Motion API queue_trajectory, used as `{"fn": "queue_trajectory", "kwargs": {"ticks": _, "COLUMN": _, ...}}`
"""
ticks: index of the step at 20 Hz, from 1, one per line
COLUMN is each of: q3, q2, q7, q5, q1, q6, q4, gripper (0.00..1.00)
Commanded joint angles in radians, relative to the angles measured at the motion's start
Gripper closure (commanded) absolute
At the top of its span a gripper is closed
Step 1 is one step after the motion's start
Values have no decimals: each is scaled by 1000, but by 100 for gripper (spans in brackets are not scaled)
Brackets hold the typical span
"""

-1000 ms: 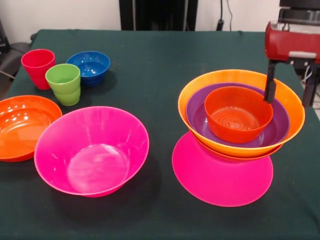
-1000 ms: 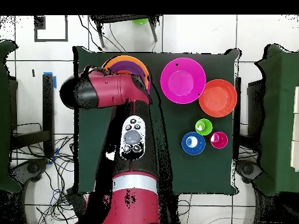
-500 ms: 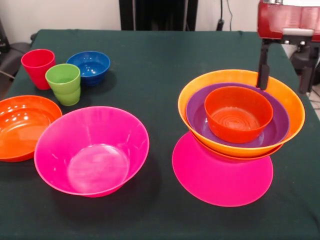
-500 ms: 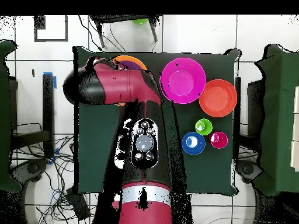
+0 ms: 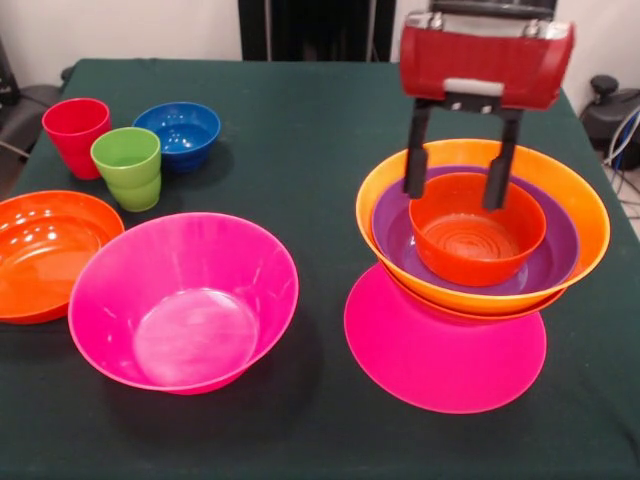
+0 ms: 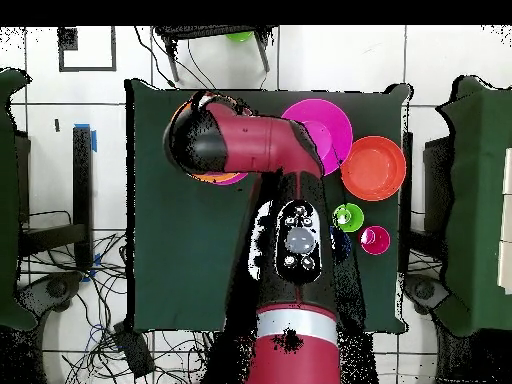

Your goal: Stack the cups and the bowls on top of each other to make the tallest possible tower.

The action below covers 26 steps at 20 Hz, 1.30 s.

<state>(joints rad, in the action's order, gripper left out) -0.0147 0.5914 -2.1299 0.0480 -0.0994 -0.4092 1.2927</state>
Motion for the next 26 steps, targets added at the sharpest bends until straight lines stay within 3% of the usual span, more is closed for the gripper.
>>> {"fn": "queue_trajectory", "kwargs": {"ticks": 1, "q3": 106, "q2": -113, "q7": 95, "q5": 67, "q1": -29, "q6": -83, "q4": -24, "gripper": 0}}
{"fn": "queue_trajectory", "kwargs": {"ticks": 12, "q3": 146, "q2": -188, "q7": 169, "q5": 109, "q1": -85, "q6": -93, "q4": -119, "gripper": 0}}
{"fn": "queue_trajectory", "kwargs": {"ticks": 19, "q3": 214, "q2": -213, "q7": 258, "q5": 134, "q1": -155, "q6": -170, "q4": -188, "gripper": 0}}
{"fn": "queue_trajectory", "kwargs": {"ticks": 26, "q3": 256, "q2": -217, "q7": 283, "q5": 177, "q1": -202, "q6": -173, "q4": -164, "gripper": 0}}
